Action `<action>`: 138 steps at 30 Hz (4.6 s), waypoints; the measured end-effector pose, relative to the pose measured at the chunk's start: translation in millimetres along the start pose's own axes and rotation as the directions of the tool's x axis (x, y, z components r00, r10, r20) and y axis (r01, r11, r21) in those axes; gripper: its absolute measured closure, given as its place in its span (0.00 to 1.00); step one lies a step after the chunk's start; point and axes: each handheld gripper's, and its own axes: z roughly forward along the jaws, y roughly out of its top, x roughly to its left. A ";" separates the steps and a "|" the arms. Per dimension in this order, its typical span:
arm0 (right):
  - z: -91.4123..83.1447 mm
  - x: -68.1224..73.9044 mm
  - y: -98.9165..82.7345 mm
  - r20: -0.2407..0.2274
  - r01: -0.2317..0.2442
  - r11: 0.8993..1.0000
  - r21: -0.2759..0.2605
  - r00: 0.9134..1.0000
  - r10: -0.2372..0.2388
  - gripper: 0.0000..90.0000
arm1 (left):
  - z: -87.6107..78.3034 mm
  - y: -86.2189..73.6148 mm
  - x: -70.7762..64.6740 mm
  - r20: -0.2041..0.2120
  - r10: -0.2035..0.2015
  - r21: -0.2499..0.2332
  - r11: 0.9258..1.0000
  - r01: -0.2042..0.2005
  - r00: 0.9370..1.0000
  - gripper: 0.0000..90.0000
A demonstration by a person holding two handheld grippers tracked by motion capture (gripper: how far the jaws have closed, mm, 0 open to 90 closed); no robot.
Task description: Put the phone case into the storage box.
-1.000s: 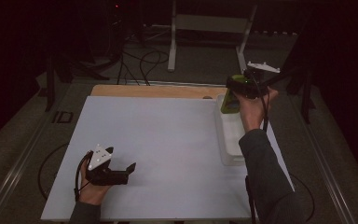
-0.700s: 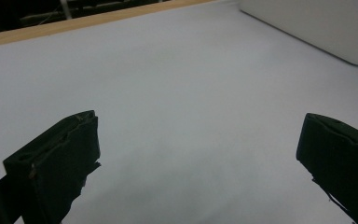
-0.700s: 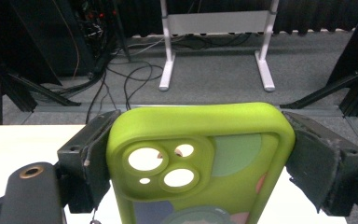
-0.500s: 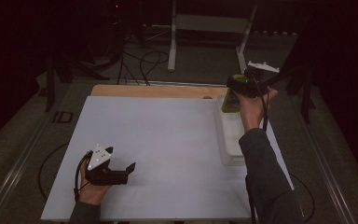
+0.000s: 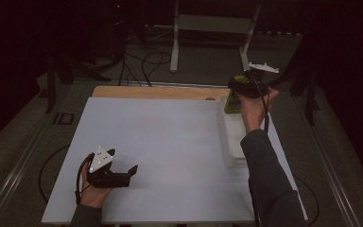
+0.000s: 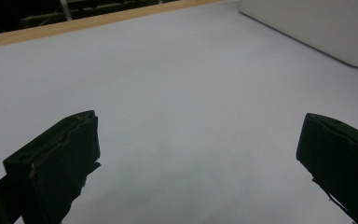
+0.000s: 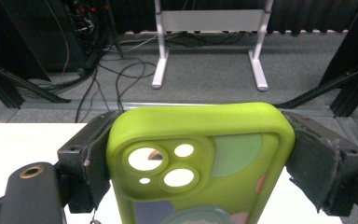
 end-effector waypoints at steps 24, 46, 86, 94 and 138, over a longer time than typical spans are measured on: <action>25.6 -2.6 -8.0 0.024 0.006 0.999 0.033 1.000 -0.007 0.18 | -0.1 0.0 -1.0 0.003 0.001 -0.002 1.000 -0.001 1.000 0.00; 43.5 -9.3 -14.2 0.042 0.000 0.998 0.061 0.999 -0.003 0.18 | -1.8 0.8 -0.4 0.006 -0.010 -0.015 1.000 0.010 1.000 0.00; 68.8 0.3 -32.1 0.062 0.000 0.991 0.131 0.998 -0.009 0.17 | -5.6 2.5 0.7 0.007 -0.017 -0.034 0.999 0.018 1.000 0.00; 72.1 1.1 -34.5 0.067 0.007 0.991 0.136 0.998 -0.016 0.17 | -5.8 2.5 1.2 0.007 -0.017 -0.034 0.999 0.018 1.000 0.00; 85.3 -1.0 -44.1 0.065 0.015 0.985 0.174 0.998 -0.027 0.17 | -5.6 2.4 1.4 0.007 -0.019 -0.033 0.999 0.019 1.000 0.00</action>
